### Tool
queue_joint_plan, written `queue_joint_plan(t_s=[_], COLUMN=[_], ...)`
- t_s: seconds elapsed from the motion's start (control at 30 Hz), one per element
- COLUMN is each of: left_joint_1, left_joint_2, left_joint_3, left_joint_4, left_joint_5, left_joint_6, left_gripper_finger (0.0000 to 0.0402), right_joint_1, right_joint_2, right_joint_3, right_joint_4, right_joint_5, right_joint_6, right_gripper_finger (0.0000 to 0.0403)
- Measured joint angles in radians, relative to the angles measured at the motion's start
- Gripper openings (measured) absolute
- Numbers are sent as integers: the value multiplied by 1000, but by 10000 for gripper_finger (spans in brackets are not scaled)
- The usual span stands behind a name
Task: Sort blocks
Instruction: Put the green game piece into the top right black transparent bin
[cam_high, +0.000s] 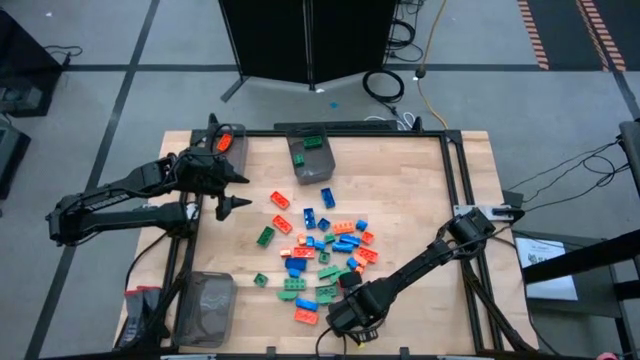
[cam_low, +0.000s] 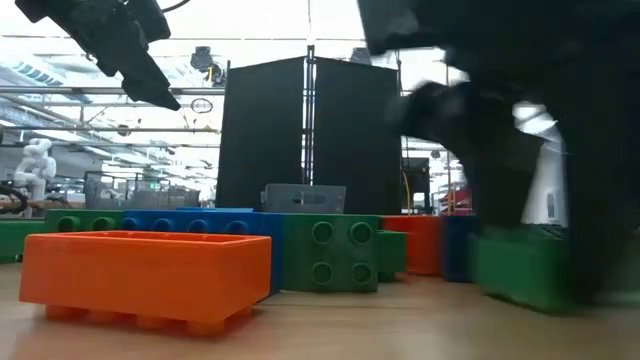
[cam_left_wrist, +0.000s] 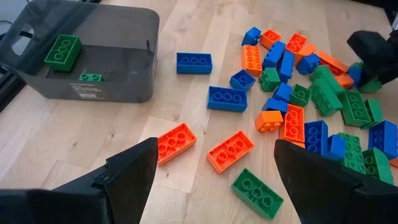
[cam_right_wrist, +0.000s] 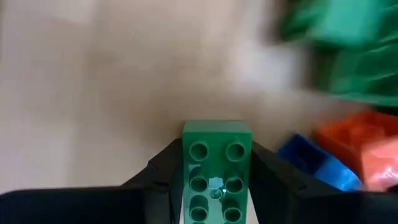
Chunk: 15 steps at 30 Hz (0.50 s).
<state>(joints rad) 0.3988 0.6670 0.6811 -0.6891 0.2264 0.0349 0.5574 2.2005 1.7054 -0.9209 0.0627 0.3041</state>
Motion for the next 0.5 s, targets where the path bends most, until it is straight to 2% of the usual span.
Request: queue_joint_plan(t_s=[0.17,0.3,0.4,0.5], left_joint_1=[0,0,0,0], left_joint_2=[0,0,0,0], left_joint_3=[0,0,0,0], left_joint_4=[0,0,0,0], left_joint_5=[0,0,0,0], left_joint_6=[0,0,1,1], left_gripper_finger=[322,322,322,322], right_joint_1=[-33,-79,-154,-274], right_joint_2=[-53,-80,-123,-167], right_joint_3=[184,312,345,347], right_joint_4=[-171,-245,-234,-201], right_joint_5=[170,407,563,591], right_joint_6=[-107,-266,-424,-544], right_gripper_finger=[122,122,122,122])
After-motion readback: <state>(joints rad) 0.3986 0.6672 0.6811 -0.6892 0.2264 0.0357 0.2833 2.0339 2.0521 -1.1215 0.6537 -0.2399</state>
